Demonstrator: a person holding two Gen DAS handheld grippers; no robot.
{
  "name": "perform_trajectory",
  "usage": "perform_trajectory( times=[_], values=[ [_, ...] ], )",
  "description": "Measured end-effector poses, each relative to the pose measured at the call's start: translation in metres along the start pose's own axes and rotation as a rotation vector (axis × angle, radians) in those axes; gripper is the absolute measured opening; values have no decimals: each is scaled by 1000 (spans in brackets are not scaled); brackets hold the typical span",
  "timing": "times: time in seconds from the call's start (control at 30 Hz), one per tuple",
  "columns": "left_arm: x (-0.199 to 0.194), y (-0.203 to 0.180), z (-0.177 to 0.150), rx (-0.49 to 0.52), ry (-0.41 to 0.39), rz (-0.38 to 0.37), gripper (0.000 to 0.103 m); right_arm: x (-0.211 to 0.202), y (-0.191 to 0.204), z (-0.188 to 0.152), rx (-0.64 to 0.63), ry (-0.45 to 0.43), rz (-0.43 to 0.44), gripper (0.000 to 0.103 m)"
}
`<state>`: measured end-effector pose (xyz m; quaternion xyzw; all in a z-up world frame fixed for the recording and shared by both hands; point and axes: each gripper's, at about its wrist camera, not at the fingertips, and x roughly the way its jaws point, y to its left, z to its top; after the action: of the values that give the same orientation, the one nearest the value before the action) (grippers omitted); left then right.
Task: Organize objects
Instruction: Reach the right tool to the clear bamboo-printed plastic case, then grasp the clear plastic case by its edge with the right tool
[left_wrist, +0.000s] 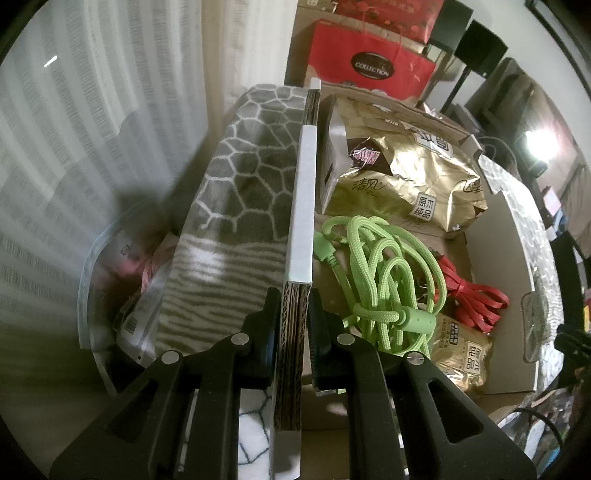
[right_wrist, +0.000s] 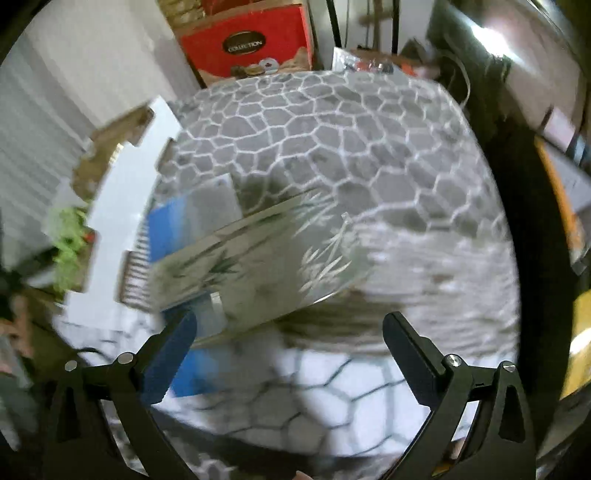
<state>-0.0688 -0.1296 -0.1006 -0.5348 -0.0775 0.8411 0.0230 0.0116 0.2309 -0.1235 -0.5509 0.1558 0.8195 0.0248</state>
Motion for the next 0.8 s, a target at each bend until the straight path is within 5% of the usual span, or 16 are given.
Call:
perform_trajectory(
  times=[0.13, 0.23, 0.5, 0.67, 0.8],
  values=[
    [0, 0, 0, -1, -1, -2, 12, 5, 7, -4, -4, 16, 12, 86],
    [0, 1, 0, -1, -1, -2, 12, 16, 14, -5, -4, 38, 17, 65],
    [0, 1, -1, -3, -1, -5, 12, 20, 20, 7, -82, -11, -71, 50],
    [0, 1, -1, -3, -1, -5, 13, 17, 11, 23, -157, -34, -186, 32],
    [1, 0, 0, -3, -1, -3, 14, 17, -7, 30, -137, -27, -257, 31]
  ],
)
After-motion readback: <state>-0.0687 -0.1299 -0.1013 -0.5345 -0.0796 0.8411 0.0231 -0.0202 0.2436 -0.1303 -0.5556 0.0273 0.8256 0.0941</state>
